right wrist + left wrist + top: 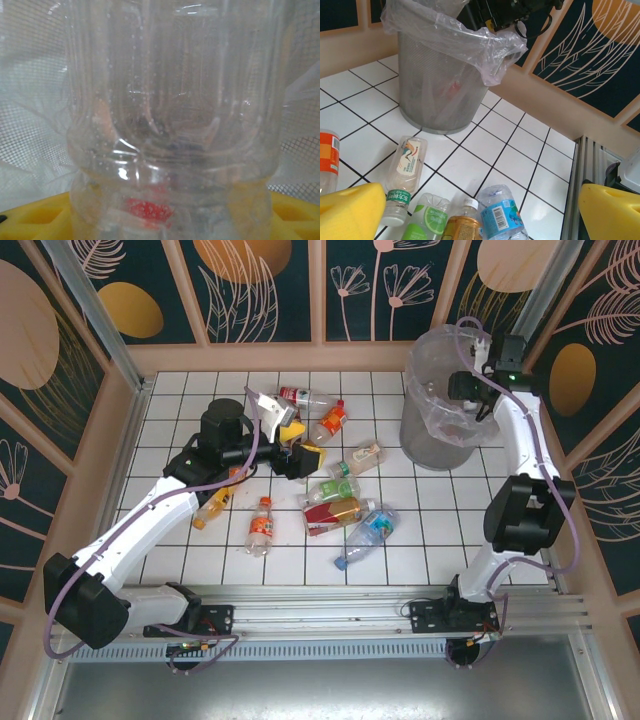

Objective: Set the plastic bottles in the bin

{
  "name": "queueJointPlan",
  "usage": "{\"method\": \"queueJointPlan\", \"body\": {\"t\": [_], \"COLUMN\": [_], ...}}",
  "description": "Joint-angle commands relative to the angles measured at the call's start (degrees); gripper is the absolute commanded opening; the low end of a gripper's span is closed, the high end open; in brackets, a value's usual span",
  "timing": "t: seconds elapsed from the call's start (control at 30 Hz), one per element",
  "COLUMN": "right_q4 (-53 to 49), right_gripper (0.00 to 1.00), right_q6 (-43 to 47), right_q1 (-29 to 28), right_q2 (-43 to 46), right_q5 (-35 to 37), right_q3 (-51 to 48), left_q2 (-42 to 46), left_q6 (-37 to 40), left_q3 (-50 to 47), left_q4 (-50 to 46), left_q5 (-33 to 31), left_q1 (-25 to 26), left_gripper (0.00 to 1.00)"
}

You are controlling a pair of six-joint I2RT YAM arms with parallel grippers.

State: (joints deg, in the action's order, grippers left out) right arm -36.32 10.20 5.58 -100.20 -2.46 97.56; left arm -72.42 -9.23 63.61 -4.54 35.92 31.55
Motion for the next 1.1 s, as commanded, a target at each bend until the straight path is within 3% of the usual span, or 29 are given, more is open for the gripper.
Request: {"method": "queueJointPlan", "body": {"t": [0.0, 0.57, 0.97, 1.07], "right_q4": [-0.3, 0.4, 4.4, 5.8], "right_gripper": [0.68, 0.76, 0.71, 0.69], "right_q6": [0.0, -1.5, -9.0, -11.1], "right_q1": [0.0, -0.8, -1.6, -1.8], "right_q2": [-0.7, 0.0, 9.5, 12.7], "right_q5": [3.1, 5.9, -7.3, -9.5], "right_q3": [-0.6, 0.8, -0.8, -3.0], "left_q2": [0.3, 0.2, -0.4, -0.9], "left_q6": [-0.5, -0.4, -0.2, -0.5], "left_q3": [-0.4, -0.2, 0.3, 0.4], "left_q4": [1.0, 0.7, -0.8, -1.8], "left_q5": [0.1, -0.3, -3.8, -7.3], "left_q1": [0.0, 0.0, 0.0, 0.1], "left_gripper": [0.99, 0.98, 0.99, 0.99]}}
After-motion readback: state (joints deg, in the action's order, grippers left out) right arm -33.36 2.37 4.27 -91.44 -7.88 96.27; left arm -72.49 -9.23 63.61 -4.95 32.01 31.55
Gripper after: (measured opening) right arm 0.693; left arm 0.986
